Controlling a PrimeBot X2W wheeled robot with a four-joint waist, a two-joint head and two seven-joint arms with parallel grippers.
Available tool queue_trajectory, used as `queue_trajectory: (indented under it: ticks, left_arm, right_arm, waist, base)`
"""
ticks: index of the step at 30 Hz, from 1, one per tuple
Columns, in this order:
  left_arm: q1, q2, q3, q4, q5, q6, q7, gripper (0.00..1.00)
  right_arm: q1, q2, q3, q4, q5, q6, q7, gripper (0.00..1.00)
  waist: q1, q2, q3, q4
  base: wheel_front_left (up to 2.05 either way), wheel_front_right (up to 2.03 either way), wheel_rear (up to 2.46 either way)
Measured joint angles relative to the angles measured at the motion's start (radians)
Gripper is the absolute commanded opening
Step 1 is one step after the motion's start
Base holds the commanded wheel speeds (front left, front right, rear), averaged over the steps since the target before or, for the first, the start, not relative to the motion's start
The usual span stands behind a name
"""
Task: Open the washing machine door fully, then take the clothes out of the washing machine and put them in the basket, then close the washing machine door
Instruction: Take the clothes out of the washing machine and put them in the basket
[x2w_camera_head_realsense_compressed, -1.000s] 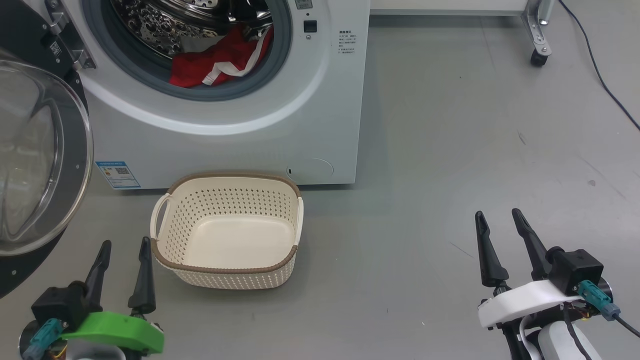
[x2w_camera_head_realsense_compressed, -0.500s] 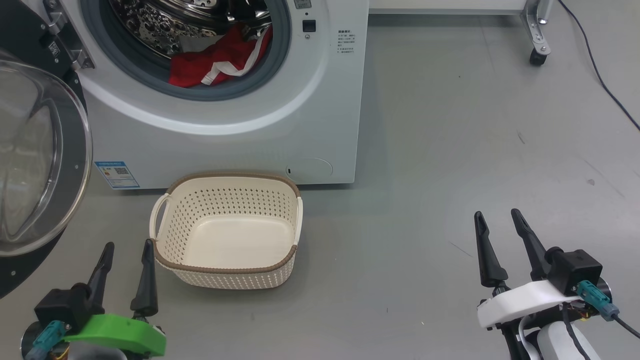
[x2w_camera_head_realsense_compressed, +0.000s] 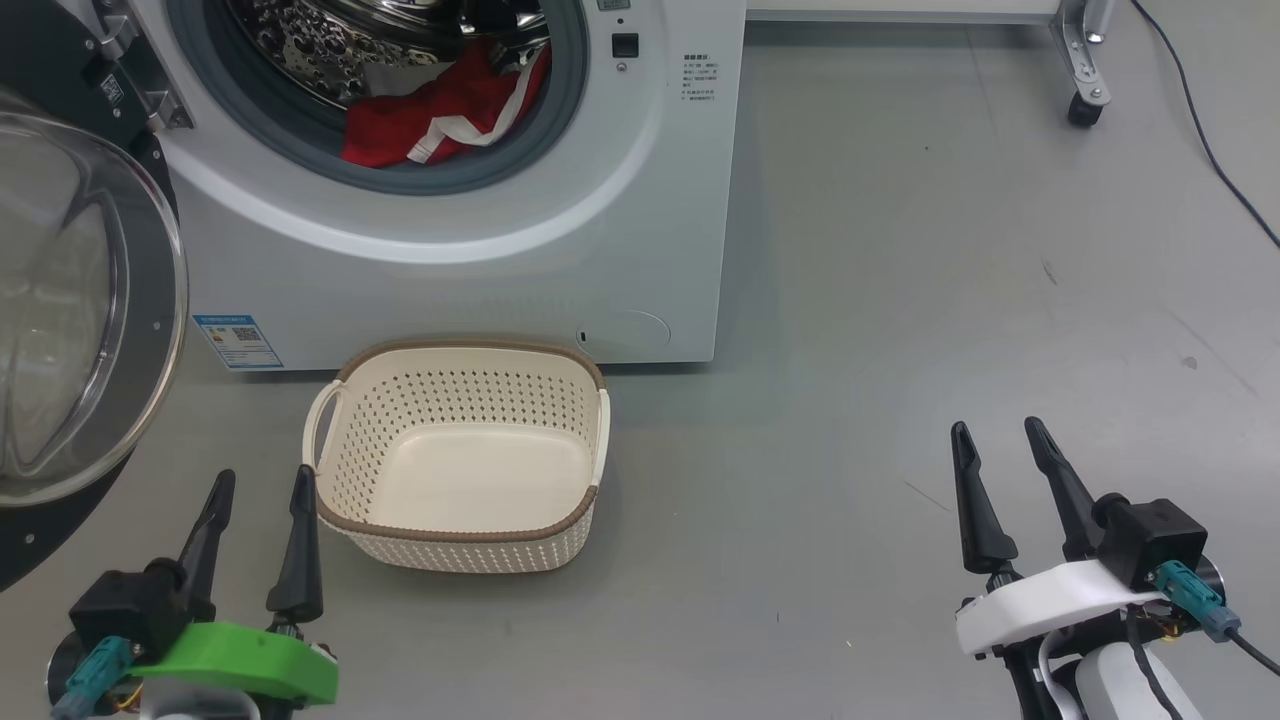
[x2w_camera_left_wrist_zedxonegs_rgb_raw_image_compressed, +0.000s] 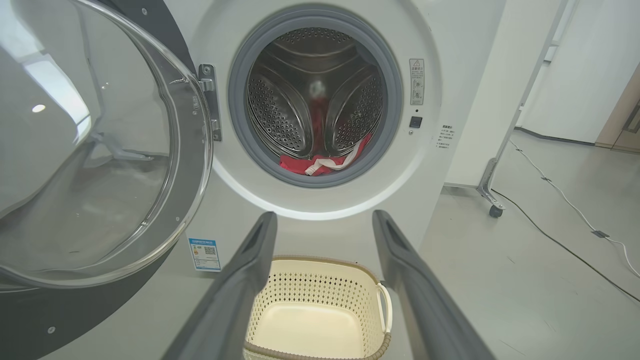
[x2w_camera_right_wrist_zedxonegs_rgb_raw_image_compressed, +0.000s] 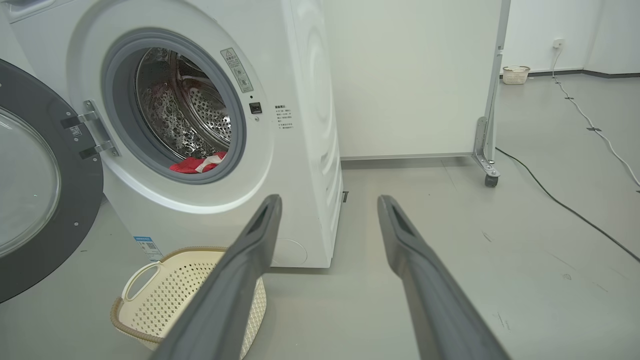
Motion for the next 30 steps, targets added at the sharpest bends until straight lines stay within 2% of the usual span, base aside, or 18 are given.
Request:
queue_trajectory:
  ticks: [15, 30]
  left_arm:
    - [0.000, 0.004, 0.000, -0.013, 0.000, 0.000, 0.000, 1.00]
    - [0.000, 0.019, 0.006, -0.013, 0.003, 0.000, 0.000, 1.00]
  right_arm:
    - [0.000, 0.006, -0.001, 0.000, 0.000, 0.000, 0.000, 1.00]
    - [0.000, 0.013, -0.004, 0.004, 0.000, 0.000, 0.000, 1.00]
  waist:
    - [0.0000, 0.0000, 0.008, 0.007]
    - [0.0000, 0.0000, 0.004, 0.017]
  base:
    - [0.61, -0.61, 0.00]
    - [1.18, -1.18, 0.00]
